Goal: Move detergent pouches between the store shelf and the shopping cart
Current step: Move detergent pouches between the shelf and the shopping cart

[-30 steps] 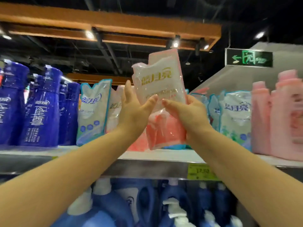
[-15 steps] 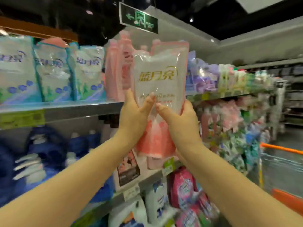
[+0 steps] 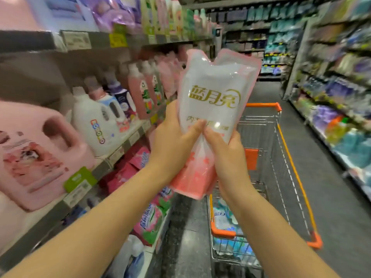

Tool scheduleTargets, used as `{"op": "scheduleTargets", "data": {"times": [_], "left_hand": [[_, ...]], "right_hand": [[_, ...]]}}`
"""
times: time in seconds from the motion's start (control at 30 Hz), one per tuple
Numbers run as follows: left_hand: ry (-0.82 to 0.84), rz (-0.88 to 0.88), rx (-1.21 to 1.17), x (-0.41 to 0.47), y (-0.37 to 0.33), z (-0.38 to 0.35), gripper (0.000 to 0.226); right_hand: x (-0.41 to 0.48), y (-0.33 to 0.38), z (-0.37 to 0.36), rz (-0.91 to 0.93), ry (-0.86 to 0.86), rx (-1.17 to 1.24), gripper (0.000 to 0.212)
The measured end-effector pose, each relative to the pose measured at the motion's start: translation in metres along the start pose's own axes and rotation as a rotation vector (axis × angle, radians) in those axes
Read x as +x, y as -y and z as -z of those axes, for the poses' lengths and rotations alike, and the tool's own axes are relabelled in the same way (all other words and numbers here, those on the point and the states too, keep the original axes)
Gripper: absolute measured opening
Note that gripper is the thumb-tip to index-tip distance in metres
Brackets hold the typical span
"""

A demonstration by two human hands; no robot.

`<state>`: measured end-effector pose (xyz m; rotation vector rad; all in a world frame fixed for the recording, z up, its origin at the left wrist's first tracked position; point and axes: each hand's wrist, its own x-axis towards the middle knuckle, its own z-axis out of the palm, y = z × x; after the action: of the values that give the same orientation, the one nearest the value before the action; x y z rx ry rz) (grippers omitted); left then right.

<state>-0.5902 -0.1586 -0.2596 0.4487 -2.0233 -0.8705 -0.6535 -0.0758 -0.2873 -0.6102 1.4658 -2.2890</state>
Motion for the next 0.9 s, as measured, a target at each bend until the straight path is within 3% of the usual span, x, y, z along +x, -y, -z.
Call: {"op": "scheduleTargets", "data": {"times": [0.23,0.33,0.43,0.53,0.6,0.73,0.9], "left_hand": [[0.274,0.113,-0.117,0.043,0.069,-0.131,0.044],[0.349,0.181,-0.134,0.049,0.093,-0.185,0.039],[0.405,0.308,-0.147,0.053,0.122,-0.24,0.039],[0.449,0.424,-0.126,0.053,0.158,-0.292,0.041],[0.468,0.521,-0.102,0.055,0.182,-0.327,0.038],[0.477,0.736,-0.065,0.049,0.232,-0.396,0.043],[0.481,0.952,0.026,0.021,0.286,-0.453,0.047]], "right_hand": [[0.08,-0.059,0.075,-0.12,-0.34,-0.176,0.069],[0.11,-0.083,0.113,-0.166,-0.413,-0.246,0.057],[0.144,-0.113,0.157,-0.258,-0.446,-0.284,0.042],[0.179,-0.154,0.198,-0.379,-0.416,-0.344,0.054],[0.204,-0.18,0.225,-0.472,-0.39,-0.365,0.05],[0.251,-0.238,0.275,-0.639,-0.331,-0.474,0.077],[0.27,-0.307,0.32,-0.866,-0.339,-0.402,0.035]]}}
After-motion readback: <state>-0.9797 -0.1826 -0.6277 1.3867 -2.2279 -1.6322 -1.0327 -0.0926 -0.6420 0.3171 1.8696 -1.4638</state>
